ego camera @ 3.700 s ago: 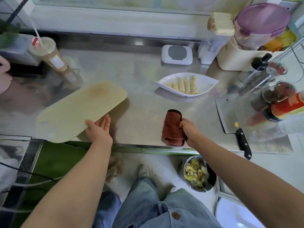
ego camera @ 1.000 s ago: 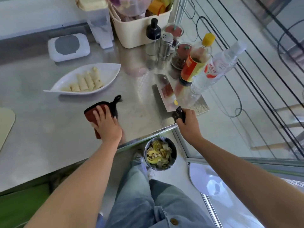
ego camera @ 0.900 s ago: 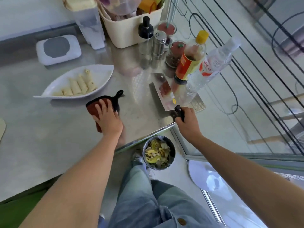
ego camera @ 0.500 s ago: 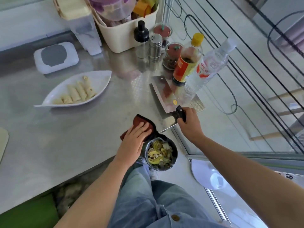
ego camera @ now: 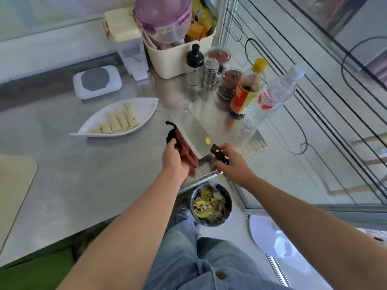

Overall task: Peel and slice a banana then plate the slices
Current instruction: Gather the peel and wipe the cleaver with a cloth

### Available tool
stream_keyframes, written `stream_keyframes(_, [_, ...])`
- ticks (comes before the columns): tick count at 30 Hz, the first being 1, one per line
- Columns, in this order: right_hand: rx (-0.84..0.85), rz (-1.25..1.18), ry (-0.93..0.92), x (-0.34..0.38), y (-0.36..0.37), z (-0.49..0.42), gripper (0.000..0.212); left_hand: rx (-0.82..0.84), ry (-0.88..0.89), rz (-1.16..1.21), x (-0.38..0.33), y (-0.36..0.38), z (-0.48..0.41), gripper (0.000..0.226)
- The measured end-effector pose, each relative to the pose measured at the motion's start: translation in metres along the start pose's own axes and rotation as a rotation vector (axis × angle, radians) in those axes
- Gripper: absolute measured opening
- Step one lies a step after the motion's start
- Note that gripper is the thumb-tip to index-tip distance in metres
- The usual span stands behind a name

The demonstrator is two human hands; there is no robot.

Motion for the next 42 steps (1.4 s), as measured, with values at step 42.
stream_keyframes(42, [-0.014,-0.191,0.163,0.031,-0.014,-0.029,0.024,-0.103,0.405,-0.618,-0.029,0.011,-0.038,0.010])
Point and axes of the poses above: each hand's wrist, its own z-axis away from the middle knuckle, its own y-axis out of the palm, x = y × z, the point moved 3 cm from there along -z, towards the middle knuckle, and after that the axes turned 2 degrees about x, right-handed, at the moved point
